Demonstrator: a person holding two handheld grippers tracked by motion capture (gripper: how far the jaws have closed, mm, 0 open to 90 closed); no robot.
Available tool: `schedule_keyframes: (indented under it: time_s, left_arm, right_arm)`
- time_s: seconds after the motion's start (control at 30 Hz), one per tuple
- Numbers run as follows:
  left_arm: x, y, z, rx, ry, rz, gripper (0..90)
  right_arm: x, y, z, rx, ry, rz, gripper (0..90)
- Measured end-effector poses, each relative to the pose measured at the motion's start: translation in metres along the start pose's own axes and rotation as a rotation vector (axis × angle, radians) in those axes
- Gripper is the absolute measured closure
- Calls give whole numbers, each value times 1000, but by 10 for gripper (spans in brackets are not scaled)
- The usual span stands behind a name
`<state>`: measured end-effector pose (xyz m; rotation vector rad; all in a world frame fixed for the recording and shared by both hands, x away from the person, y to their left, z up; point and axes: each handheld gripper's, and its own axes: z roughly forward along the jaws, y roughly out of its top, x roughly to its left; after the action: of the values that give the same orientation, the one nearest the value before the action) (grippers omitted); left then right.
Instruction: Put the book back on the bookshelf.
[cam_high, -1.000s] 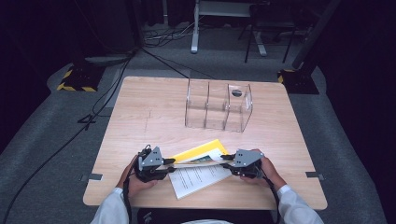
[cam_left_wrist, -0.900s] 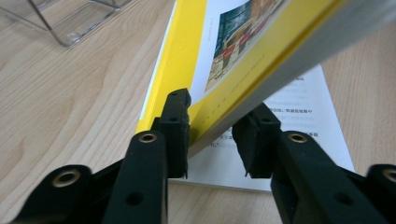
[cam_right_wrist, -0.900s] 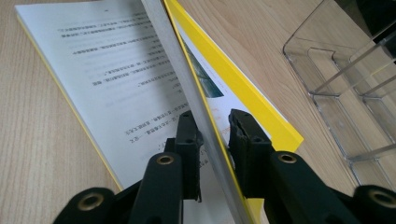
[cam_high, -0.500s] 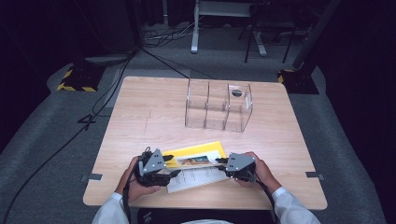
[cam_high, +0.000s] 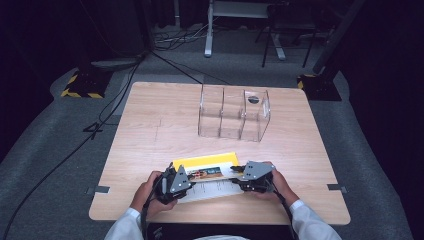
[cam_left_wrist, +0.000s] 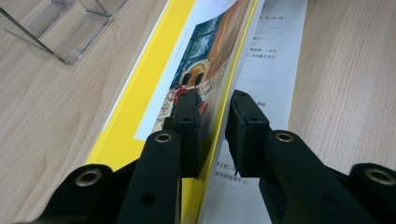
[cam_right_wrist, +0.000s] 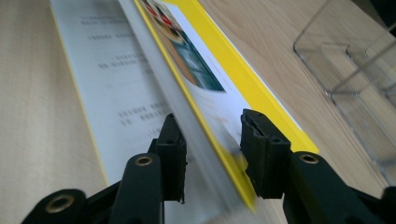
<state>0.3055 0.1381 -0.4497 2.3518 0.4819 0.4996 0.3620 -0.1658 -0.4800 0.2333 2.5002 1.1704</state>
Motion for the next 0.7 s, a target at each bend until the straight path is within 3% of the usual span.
schedule_keyframes:
  time_s: [0.07, 0.17, 0.3, 0.37, 0.47, 0.63, 0.7]
  left_arm:
    - [2, -2, -1, -6, -6, 5, 750]
    - [10, -6, -3, -31, -43, -44, 750]
    - [18, -10, -6, -35, -31, -85, 687]
    - [20, -10, -9, -41, -7, -107, 627]
    - [15, 1, -11, -18, 20, -77, 491]
    - [-2, 20, -2, 11, 24, -16, 397]
    - [-7, 27, 4, 19, 38, -25, 368]
  right_arm:
    - [-4, -6, -1, -15, 15, 17, 624]
    - [-9, -15, -5, -74, -6, 27, 661]
    - [3, -10, -5, -64, -40, -67, 735]
    - [7, -7, -5, -61, -38, -91, 757]
    - [10, 0, -7, -54, -47, -112, 777]
    - [20, 9, -5, -34, -56, -146, 798]
    - [22, 12, -4, -32, -62, -154, 804]
